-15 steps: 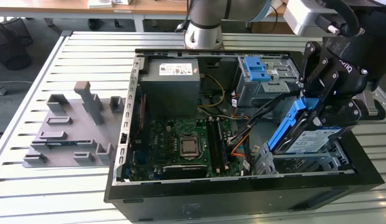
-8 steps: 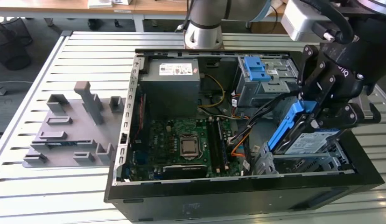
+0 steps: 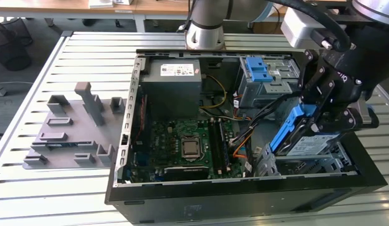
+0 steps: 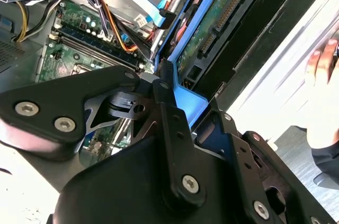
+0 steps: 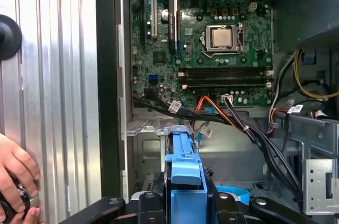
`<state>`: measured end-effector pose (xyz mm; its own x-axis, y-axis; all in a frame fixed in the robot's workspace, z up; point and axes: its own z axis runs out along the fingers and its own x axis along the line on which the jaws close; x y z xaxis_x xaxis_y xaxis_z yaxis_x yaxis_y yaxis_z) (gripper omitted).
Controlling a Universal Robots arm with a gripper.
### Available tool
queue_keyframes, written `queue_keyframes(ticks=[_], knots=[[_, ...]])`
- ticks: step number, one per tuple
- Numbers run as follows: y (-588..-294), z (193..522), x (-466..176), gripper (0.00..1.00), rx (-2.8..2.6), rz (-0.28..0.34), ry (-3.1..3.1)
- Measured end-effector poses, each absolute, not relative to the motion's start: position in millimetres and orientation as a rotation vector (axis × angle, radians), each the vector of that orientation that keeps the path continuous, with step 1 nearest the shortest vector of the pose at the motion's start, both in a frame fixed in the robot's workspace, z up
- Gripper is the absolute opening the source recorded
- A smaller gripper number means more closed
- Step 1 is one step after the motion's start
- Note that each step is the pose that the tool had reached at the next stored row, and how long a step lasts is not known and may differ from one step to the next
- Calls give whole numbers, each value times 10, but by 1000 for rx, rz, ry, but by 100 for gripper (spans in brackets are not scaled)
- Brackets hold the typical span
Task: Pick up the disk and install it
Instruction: 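Insert the disk into the insertion slot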
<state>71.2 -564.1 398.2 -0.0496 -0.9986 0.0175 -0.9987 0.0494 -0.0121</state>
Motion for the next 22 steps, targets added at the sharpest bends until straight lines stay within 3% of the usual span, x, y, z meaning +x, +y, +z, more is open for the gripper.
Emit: queue_keyframes(ticks=[22], knots=[[-5642,3833,712,36,2163,33,-2272]])
